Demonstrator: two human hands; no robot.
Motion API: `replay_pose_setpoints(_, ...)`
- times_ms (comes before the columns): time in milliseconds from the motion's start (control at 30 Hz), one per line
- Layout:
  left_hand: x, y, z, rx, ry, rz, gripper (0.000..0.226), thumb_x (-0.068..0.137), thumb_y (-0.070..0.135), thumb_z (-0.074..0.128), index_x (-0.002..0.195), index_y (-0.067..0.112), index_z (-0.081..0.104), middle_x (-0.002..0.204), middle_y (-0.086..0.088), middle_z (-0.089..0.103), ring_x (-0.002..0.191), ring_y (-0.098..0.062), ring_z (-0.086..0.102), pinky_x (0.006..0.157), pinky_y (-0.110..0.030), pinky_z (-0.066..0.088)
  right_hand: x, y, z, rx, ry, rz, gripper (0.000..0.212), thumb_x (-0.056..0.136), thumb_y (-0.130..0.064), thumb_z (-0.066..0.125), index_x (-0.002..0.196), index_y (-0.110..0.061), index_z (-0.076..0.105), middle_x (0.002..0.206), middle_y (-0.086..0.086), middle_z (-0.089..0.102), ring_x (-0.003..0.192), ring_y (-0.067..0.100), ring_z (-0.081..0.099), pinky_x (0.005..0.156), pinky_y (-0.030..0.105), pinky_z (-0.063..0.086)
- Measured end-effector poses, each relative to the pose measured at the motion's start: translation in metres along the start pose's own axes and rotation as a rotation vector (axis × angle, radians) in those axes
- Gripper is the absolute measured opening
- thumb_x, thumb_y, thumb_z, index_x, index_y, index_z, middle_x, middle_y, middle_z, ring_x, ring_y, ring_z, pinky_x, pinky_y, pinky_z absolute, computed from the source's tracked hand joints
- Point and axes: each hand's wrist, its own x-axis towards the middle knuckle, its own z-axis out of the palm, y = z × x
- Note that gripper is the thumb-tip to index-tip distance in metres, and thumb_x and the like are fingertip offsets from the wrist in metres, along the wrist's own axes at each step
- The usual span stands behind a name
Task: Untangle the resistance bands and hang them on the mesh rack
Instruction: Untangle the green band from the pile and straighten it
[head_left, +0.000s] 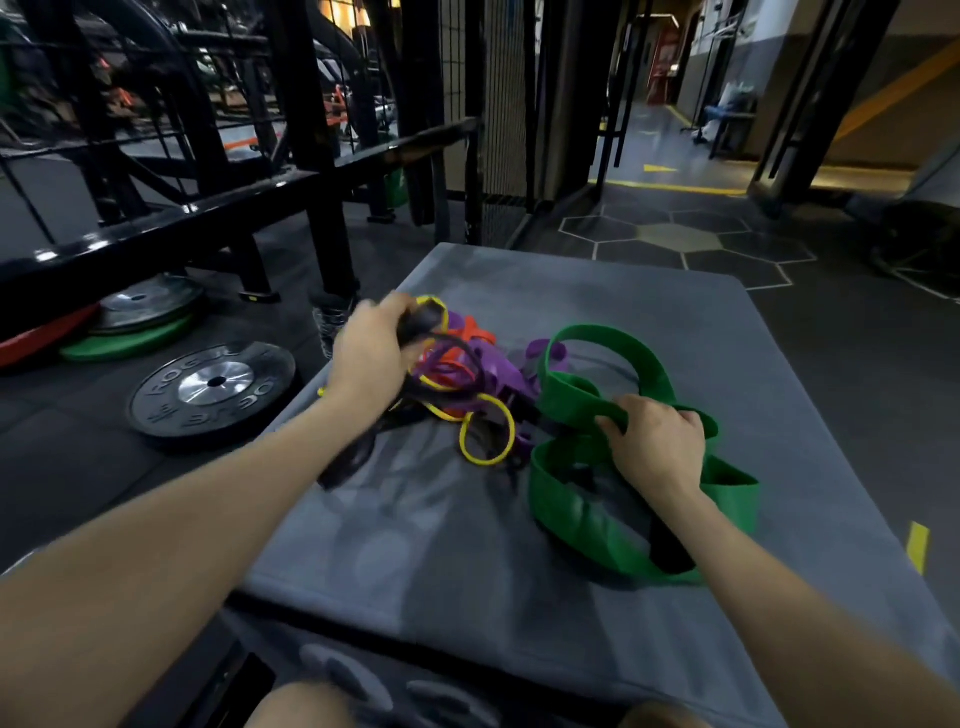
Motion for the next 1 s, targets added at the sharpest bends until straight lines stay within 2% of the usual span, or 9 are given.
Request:
replay_pose_setpoints(67, 0.012, -0.005, 0.012, -0.006, -0.006, 0.042, 0.048, 0.078, 0.017, 0.071, 0.122, 0.014, 0.054, 0.111, -0.019, 0.048, 0.102, -0.035, 0.051, 0.089, -0.035, 0.039, 0.003, 0.0, 0.004, -0.005, 0.008, 0.003, 0.018, 0.089, -0.033, 0.057, 0.087, -0.017, 0.063, 0.079, 0.006, 0.068, 0.079, 0.029, 0.063, 0.077, 0.034, 0.033)
replay_pose_setpoints(200, -0.005, -0.026, 0.063, 0.494, -0.527, 0.069, 0.066, 0.079, 0.053, 0.061, 0.133, 0.019, 0.043, 0.134, -0.021, 0.032, 0.123, -0.037, 0.033, 0.104, -0.041, 0.031, 0.007, 0.005, 0.012, -0.025, 0.033, -0.023, 0.018, 0.086, -0.033, 0.061, 0.086, -0.016, 0.066, 0.076, 0.005, 0.068, 0.075, 0.028, 0.063, 0.075, 0.034, 0.036)
replay_pose_setpoints(267, -0.009, -0.028, 0.073, 0.685, -0.466, 0.227, 0.066, 0.076, 0.069, 0.049, 0.126, 0.025, 0.052, 0.129, -0.014, 0.041, 0.12, -0.031, 0.037, 0.099, -0.038, 0.034, 0.013, 0.012, 0.014, -0.026, 0.042, -0.036, 0.017, 0.086, -0.033, 0.061, 0.089, -0.017, 0.068, 0.078, 0.004, 0.069, 0.077, 0.028, 0.063, 0.074, 0.034, 0.036)
replay_pose_setpoints(367, 0.012, -0.017, 0.076, 0.689, -0.127, 0.411, 0.069, 0.064, 0.078, 0.049, 0.111, 0.03, 0.06, 0.101, -0.01, 0.053, 0.097, -0.029, 0.051, 0.08, -0.038, 0.043, 0.025, 0.024, 0.015, -0.006, 0.045, -0.01, 0.02, 0.087, -0.034, 0.059, 0.098, -0.02, 0.068, 0.087, 0.004, 0.071, 0.087, 0.027, 0.063, 0.077, 0.035, 0.036)
replay_pose_setpoints(433, 0.028, -0.003, 0.086, 0.604, -0.102, 0.384, 0.073, 0.064, 0.078, 0.048, 0.118, 0.029, 0.054, 0.102, -0.01, 0.049, 0.097, -0.03, 0.048, 0.081, -0.04, 0.041, 0.033, 0.029, 0.019, 0.018, 0.038, 0.016, 0.022, 0.087, -0.034, 0.059, 0.101, -0.019, 0.068, 0.091, 0.004, 0.071, 0.091, 0.028, 0.062, 0.078, 0.035, 0.036)
replay_pose_setpoints(567, 0.041, 0.023, 0.133, 0.444, -0.425, 0.131, 0.083, 0.066, 0.066, 0.063, 0.132, 0.023, 0.035, 0.129, -0.013, 0.029, 0.121, -0.034, 0.034, 0.098, -0.045, 0.035, 0.042, 0.036, 0.026, 0.01, 0.044, 0.026, 0.02, 0.086, -0.034, 0.06, 0.094, -0.017, 0.069, 0.087, 0.004, 0.07, 0.088, 0.028, 0.062, 0.076, 0.036, 0.037)
replay_pose_setpoints(667, 0.057, 0.026, 0.153, 0.501, -0.64, 0.074, 0.092, 0.063, 0.059, 0.07, 0.139, 0.028, 0.029, 0.149, -0.015, 0.007, 0.133, -0.039, 0.027, 0.107, -0.049, 0.029, 0.044, 0.038, 0.031, 0.022, 0.061, -0.003, 0.018, 0.084, -0.034, 0.062, 0.09, -0.018, 0.069, 0.083, 0.003, 0.071, 0.085, 0.028, 0.063, 0.073, 0.036, 0.037)
replay_pose_setpoints(833, 0.084, 0.034, 0.159, 0.638, -0.922, 0.023, 0.117, 0.047, 0.067, 0.077, 0.145, 0.039, 0.019, 0.153, -0.008, -0.01, 0.14, -0.041, 0.006, 0.108, -0.058, 0.028, 0.049, 0.036, 0.04, 0.052, 0.074, -0.025, 0.016, 0.082, -0.033, 0.065, 0.089, -0.019, 0.07, 0.078, 0.001, 0.071, 0.078, 0.027, 0.065, 0.07, 0.034, 0.037)
replay_pose_setpoints(1000, 0.073, 0.037, 0.169, 0.703, -0.793, 0.143, 0.077, 0.062, 0.044, 0.078, 0.129, 0.018, 0.05, 0.148, -0.01, 0.018, 0.131, -0.034, 0.032, 0.1, -0.044, 0.043, 0.046, 0.028, 0.045, 0.08, 0.098, -0.046, 0.01, 0.076, -0.029, 0.073, 0.08, -0.02, 0.069, 0.07, -0.001, 0.068, 0.067, 0.025, 0.065, 0.065, 0.034, 0.04)
